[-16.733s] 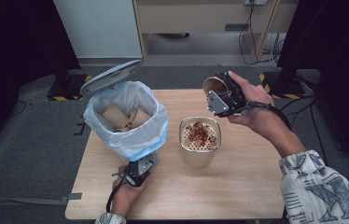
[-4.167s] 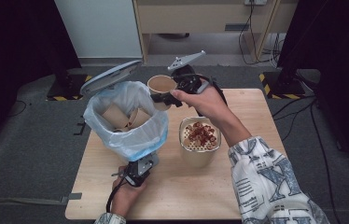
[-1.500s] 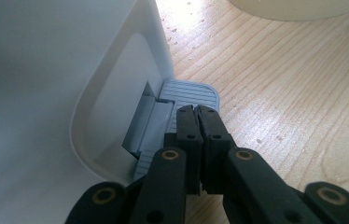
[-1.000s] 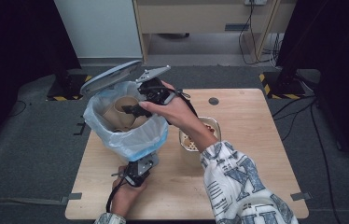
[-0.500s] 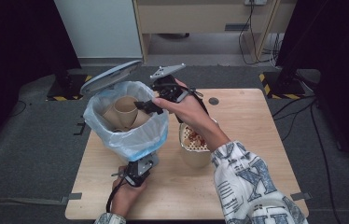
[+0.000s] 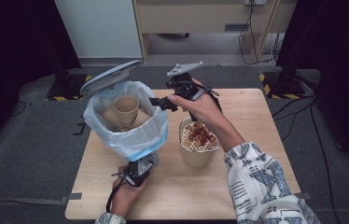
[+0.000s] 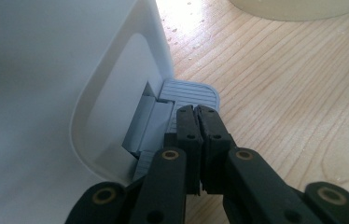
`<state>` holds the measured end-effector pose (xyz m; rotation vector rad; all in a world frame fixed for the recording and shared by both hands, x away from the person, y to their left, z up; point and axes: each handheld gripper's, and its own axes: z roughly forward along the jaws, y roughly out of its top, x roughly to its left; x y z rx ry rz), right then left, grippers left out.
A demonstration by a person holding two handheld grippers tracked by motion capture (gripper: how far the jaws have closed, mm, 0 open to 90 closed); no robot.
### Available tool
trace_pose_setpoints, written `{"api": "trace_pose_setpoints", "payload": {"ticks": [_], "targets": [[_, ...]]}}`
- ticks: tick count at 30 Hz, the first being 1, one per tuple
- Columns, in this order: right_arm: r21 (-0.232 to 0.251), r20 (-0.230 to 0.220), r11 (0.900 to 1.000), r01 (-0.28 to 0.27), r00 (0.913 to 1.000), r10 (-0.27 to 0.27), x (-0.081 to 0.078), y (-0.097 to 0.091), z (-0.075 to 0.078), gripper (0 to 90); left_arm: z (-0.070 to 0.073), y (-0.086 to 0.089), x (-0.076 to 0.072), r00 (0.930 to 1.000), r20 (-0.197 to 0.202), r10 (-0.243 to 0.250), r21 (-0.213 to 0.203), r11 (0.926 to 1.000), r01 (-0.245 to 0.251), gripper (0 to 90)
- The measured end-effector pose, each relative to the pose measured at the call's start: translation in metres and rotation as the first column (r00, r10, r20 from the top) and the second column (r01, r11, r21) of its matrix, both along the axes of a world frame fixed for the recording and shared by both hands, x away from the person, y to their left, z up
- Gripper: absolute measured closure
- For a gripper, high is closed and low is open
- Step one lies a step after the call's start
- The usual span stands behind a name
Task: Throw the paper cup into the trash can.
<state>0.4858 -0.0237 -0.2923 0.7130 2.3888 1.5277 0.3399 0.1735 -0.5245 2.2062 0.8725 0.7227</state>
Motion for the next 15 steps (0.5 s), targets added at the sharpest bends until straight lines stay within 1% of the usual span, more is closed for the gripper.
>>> {"api": "trace_pose_setpoints", "payload": {"ticks": [15], "targets": [[0.012, -0.012, 0.9988, 0.047, 0.9988, -0.047, 0.004, -0.027, -0.007, 8.4, 0.0, 0.0, 0.0, 1.0, 0.001, 0.0, -0.002, 1.0, 0.0, 87.3]]}}
